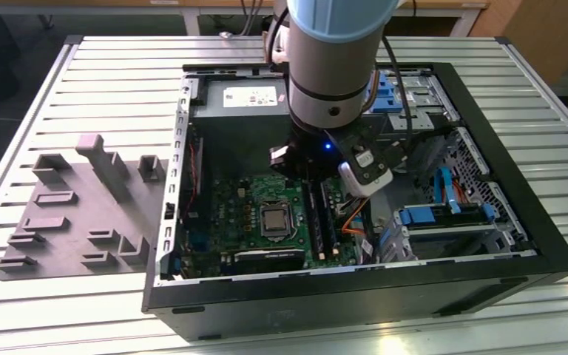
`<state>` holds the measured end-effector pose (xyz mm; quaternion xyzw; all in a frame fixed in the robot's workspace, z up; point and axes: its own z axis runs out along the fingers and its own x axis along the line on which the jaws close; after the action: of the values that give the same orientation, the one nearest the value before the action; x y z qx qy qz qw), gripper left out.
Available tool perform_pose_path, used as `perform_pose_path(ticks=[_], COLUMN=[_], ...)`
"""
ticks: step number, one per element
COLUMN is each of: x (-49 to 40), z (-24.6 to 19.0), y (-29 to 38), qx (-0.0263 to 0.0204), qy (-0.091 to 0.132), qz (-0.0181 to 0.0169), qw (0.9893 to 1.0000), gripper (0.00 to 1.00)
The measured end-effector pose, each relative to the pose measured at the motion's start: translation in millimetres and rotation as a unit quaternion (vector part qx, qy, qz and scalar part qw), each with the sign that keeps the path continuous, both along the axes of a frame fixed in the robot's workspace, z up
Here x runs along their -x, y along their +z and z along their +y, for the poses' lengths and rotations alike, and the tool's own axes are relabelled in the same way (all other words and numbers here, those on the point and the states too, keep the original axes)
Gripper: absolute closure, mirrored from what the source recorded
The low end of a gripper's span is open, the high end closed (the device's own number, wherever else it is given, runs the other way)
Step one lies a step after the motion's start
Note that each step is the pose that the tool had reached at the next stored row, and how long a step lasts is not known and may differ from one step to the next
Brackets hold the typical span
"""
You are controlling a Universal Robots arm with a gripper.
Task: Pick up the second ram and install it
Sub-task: 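Press down the second ram until it locks into place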
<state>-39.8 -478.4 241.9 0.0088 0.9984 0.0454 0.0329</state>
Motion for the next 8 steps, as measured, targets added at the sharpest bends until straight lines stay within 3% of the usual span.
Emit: perform_pose_path(ticks=[8], x=[0.9], z=[0.7], y=[0.1], qx=[0.0001], qy=[0.0], qz=[0.0], qw=[1.0], gripper=[0.89])
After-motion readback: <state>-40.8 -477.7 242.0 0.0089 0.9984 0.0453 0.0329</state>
